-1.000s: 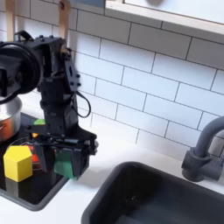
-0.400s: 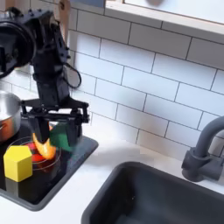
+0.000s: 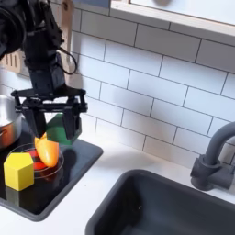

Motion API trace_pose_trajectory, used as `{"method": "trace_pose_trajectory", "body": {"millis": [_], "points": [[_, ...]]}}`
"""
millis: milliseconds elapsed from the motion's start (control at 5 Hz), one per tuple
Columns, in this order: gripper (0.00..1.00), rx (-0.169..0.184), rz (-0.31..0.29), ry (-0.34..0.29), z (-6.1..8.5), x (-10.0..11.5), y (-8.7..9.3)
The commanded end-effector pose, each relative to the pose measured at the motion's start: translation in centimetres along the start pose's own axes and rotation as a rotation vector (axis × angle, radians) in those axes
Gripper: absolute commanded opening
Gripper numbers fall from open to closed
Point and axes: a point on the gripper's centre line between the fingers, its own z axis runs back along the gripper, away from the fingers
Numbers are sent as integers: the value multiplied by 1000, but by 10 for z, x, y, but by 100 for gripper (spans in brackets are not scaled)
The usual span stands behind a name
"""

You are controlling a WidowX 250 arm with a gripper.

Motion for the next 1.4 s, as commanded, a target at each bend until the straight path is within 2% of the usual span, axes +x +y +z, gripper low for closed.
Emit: {"method": "trace_pose_trajectory", "body": {"millis": [0, 200, 400, 600, 1000, 1200], "points": [[0, 16, -6, -17, 10, -14, 21], [0, 4, 18, -24, 15, -11, 33], [0, 14, 45, -39, 21, -7, 49], [0, 16, 59, -71, 34, -1, 56], [0, 28, 124, -85, 36, 19, 85], [0, 31, 137, -88, 33, 25, 91]]}}
